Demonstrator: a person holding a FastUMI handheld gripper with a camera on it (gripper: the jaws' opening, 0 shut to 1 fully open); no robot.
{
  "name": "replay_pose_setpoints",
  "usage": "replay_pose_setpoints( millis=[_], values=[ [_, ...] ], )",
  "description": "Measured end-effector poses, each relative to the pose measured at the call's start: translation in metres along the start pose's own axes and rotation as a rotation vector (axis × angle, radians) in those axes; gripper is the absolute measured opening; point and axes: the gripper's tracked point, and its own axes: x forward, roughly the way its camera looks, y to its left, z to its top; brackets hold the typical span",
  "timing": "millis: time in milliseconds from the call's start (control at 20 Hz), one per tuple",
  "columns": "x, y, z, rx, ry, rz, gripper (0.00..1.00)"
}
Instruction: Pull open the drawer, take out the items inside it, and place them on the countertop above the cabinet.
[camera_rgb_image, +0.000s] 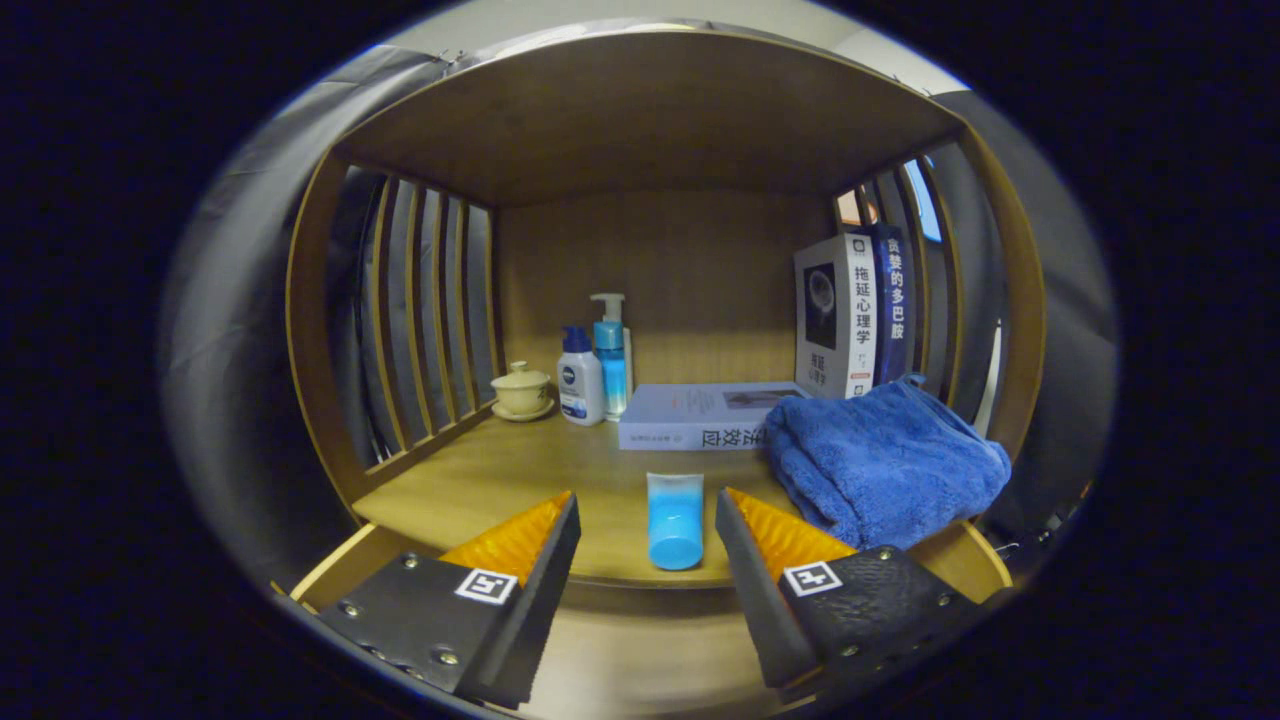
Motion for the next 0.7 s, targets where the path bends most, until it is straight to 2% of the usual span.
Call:
replay_pose_setpoints(
  millis=[700],
  values=[
    [-0.0011, 0.0013, 0.0005, -0.003, -0.006, 0.004, 0.82]
  ],
)
